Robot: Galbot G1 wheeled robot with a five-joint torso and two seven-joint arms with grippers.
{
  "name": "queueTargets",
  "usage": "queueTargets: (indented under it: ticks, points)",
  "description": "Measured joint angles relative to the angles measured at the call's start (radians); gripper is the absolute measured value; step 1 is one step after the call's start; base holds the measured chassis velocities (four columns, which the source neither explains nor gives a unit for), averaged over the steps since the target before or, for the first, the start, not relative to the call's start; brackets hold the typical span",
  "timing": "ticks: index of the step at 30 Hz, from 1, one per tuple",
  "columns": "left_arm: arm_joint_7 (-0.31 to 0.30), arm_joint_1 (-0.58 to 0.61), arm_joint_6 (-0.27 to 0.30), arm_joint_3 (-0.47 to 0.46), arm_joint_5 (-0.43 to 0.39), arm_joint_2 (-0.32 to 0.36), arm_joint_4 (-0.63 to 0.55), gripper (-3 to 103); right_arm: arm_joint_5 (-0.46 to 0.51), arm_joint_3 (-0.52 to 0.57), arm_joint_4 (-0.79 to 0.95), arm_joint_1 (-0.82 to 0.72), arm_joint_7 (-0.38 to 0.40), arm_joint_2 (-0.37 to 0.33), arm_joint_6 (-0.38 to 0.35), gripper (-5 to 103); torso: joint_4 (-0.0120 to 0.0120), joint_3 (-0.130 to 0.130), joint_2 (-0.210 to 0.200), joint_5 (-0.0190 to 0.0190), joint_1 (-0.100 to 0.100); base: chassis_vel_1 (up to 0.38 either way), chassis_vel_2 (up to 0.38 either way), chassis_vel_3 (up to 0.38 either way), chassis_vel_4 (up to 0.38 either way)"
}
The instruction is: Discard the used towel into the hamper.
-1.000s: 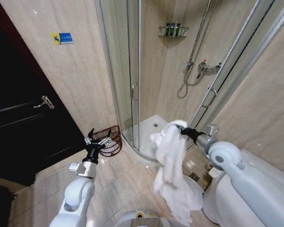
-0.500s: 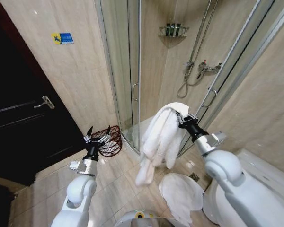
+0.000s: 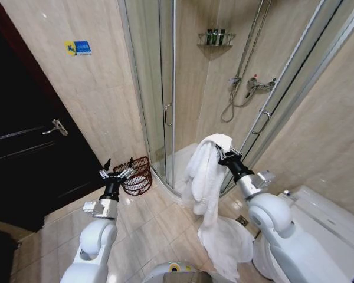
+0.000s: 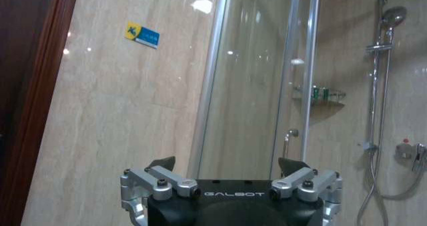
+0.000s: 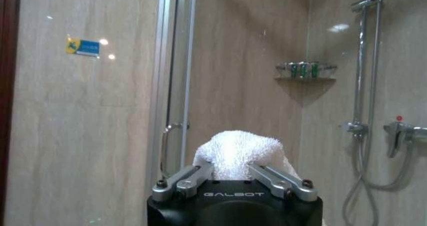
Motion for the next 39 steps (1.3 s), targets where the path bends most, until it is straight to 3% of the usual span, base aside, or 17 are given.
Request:
queueTargets:
  ticks: [10,26,39]
  points:
    - [0.010,0.016,-0.006,0.014,0.025,-0.015,0.005,100,-0.027,0.015,0.014,-0.050,-0.014,0.013,0.014,7,0.0000,0.000,0.000,0.0000,0.000,0.005,0.004,0.008,0.005]
    - [0.031,-0.002,-0.009,0.026,0.037,-0.012,0.035,100,-0.040,0.000,0.134,-0.093,-0.002,0.017,-0.026,7,0.0001,0.000,0.000,0.0000,0.000,0.082,0.080,0.084,0.080]
    - [0.037,0.015,-0.020,0.015,0.039,-0.012,0.031,100,-0.050,-0.016,0.126,-0.068,-0.004,0.018,-0.034,7,0.0003,0.000,0.000,0.0000,0.000,0.079,0.071,0.085,0.083]
